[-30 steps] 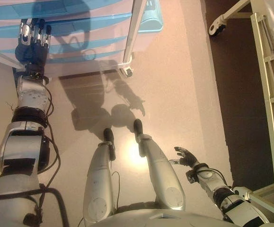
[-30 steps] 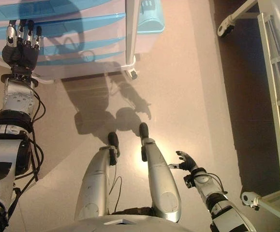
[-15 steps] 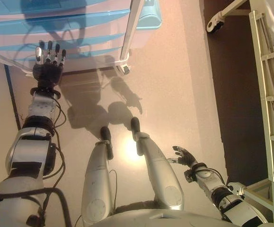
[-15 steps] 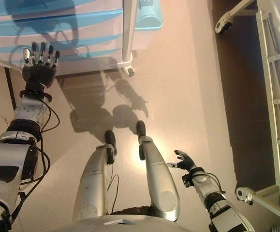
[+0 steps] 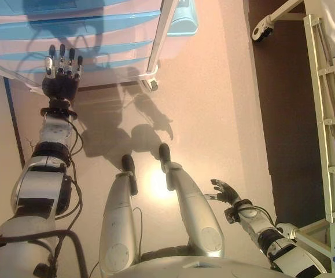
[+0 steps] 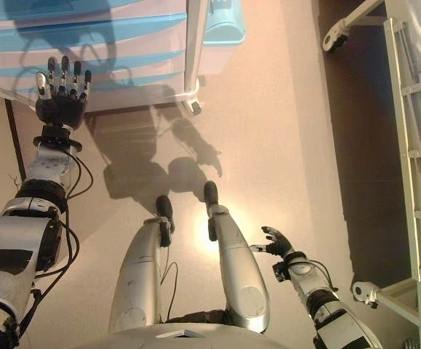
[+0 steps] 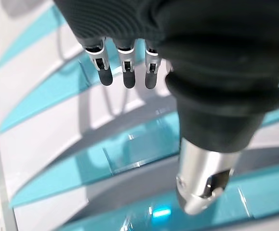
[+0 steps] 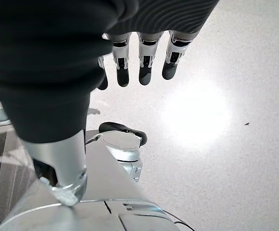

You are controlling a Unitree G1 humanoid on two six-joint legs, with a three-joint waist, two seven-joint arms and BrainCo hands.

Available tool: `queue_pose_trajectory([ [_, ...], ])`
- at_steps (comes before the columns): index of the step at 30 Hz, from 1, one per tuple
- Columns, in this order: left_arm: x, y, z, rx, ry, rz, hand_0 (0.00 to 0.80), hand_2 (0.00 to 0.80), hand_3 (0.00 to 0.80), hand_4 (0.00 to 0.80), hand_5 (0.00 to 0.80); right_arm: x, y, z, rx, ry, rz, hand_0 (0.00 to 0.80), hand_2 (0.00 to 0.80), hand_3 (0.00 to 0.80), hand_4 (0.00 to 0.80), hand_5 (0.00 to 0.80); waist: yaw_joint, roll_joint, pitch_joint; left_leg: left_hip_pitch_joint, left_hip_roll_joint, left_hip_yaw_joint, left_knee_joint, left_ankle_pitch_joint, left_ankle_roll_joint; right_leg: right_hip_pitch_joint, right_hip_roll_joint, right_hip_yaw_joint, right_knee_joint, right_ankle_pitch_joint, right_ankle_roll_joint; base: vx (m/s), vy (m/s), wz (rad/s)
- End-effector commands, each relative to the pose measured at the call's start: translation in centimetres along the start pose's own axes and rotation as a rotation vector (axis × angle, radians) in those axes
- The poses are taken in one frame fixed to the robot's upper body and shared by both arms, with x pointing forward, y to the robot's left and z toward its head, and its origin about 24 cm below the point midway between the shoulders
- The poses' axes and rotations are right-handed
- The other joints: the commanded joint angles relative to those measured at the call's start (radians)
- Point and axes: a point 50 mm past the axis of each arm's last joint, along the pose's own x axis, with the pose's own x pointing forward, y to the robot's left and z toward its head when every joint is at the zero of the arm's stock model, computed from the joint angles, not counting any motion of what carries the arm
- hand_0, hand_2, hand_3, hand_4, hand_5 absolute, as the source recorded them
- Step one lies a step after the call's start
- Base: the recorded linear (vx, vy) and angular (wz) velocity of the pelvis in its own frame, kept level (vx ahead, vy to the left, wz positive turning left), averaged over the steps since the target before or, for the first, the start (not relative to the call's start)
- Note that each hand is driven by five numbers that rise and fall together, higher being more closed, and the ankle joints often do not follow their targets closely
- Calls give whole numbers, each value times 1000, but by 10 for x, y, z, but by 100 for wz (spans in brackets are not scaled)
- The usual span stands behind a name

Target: Open the drawer and pick up the medicine

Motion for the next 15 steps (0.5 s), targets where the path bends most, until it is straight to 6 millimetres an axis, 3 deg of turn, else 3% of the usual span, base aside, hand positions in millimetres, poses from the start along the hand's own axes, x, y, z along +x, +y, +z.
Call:
queue_pose_trajectory([
  [1, 24, -37, 36, 42, -125, -166, 0, 0, 0, 0, 0, -6, 12, -12, -2, 8, 45, 0, 0, 0, 0, 0, 20, -14, -3, -16, -62, 22, 62, -122, 29, 81, 28, 0, -102, 30, 18, 0, 0, 0],
  [15, 63, -99, 68, 53, -251, -264, 0, 0, 0, 0, 0, -9, 14, -16, -25, 4, 73, 0, 0, 0, 0, 0, 3, -36, -6, -27, -59, 24, 87, -135, 27, 86, 29, 4, -122, 47, 19, 0, 0, 0],
])
